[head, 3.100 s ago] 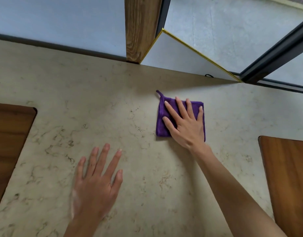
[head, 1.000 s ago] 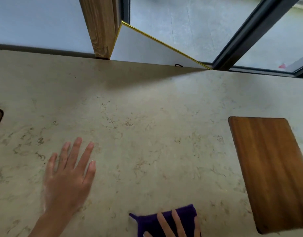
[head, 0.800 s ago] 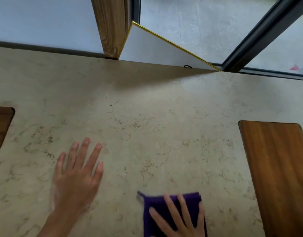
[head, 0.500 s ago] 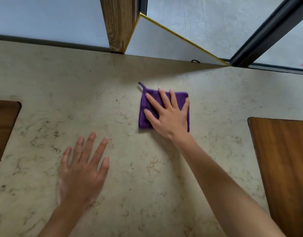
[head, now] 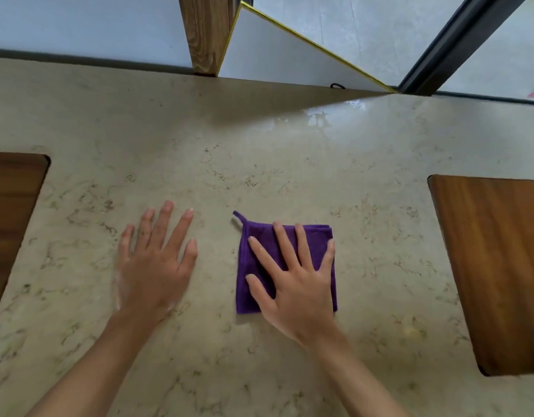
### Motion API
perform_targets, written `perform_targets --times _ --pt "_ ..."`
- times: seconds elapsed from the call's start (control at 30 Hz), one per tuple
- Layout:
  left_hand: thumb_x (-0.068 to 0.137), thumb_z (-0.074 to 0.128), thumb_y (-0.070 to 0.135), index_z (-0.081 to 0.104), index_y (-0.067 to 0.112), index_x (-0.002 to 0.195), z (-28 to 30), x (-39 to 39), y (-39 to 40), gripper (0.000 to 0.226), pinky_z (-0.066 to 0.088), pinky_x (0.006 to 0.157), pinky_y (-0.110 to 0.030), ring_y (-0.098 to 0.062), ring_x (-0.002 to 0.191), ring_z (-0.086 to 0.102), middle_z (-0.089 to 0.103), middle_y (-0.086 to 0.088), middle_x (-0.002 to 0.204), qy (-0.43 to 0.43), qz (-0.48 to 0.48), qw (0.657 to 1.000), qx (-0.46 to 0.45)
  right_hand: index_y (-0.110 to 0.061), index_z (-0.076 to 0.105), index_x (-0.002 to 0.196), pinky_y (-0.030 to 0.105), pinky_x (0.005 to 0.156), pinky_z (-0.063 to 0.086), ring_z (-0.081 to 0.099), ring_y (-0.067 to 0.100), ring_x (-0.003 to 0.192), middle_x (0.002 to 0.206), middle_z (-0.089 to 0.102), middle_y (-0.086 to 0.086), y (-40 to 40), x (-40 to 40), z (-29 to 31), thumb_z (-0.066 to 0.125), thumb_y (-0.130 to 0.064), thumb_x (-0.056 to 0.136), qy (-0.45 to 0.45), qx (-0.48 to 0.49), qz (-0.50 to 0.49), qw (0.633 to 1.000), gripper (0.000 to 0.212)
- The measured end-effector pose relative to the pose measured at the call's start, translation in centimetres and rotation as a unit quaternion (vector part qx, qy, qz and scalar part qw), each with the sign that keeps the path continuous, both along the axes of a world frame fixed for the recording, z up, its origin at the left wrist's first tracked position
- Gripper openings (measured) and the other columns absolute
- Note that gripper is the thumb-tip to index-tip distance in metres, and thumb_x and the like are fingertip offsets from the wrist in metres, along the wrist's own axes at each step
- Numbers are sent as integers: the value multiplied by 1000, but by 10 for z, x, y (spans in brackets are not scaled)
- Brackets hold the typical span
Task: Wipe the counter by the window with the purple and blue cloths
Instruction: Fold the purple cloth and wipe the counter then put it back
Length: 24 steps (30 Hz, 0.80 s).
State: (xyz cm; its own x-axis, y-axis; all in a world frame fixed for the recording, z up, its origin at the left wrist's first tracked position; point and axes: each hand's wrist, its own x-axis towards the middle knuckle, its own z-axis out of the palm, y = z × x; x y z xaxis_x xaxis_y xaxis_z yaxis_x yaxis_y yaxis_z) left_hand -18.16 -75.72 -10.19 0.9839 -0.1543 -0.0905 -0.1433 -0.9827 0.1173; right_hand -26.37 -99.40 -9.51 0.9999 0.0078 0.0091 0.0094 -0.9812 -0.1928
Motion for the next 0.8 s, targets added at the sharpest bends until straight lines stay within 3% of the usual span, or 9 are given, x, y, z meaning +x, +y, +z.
perform_targets --times 0.13,0.2,0.27,0.33,0.4,0.47,0.6,0.8 --pt "98 9 57 -7 48 156 10 -5 -4 60 4 129 -46 -13 158 0 -1 9 171 21 10 999 -44 -48 33 153 72 121 4 13 24 159 171 19 -5 3 -9 15 40 -65 97 18 38 -5 999 59" --pt "96 13 60 -6 55 153 19 -3 -12 60 3 128 -47 -13 158 1 0 7 172 36 38 991 -122 -47 36 152 63 125 8 18 16 157 169 24 -6 -6 -10 22 45 -57 99 -4 130 -20 991 55" --pt "96 30 57 29 55 149 30 -6 -28 54 28 119 -56 -25 150 33 29 -5 166 11 17 982 -187 -44 51 141 46 121 33 38 3 142 155 43 -17 -24 -13 25 56 -45 98 -64 243 -92 963 44" --pt "90 51 54 65 44 128 36 -19 -52 42 52 91 -51 -29 111 64 61 -8 133 -49 -72 974 -210 -45 63 127 29 107 46 47 -4 122 132 51 -26 -44 -18 26 66 -40 93 -97 305 -158 934 34" --pt "81 60 59 75 41 114 32 -31 -69 40 52 77 -42 -22 88 62 63 -2 110 -56 -121 968 -213 -44 70 117 24 99 46 47 2 113 122 50 -19 -61 -19 26 77 -34 86 -79 304 -159 936 33" --pt "75 61 64 77 44 109 26 -34 -74 42 50 74 -38 -20 81 57 58 0 100 -32 -112 969 -218 -40 75 112 24 98 44 44 10 112 125 49 -14 -76 -18 24 85 -31 79 -33 308 -138 941 35" --pt "71 62 67 76 46 109 18 -32 -63 46 47 73 -35 -19 79 47 51 2 91 -28 -85 965 -246 -44 75 114 21 101 40 42 6 116 128 48 -15 -100 -20 25 90 -33 71 26 334 -103 937 47" --pt "64 66 67 76 43 110 22 -32 -60 53 41 74 -27 -18 82 43 46 6 89 20 -47 952 -303 -58 62 116 16 100 38 43 8 116 130 46 -20 -112 -18 27 81 -50 66 66 329 -57 940 55"
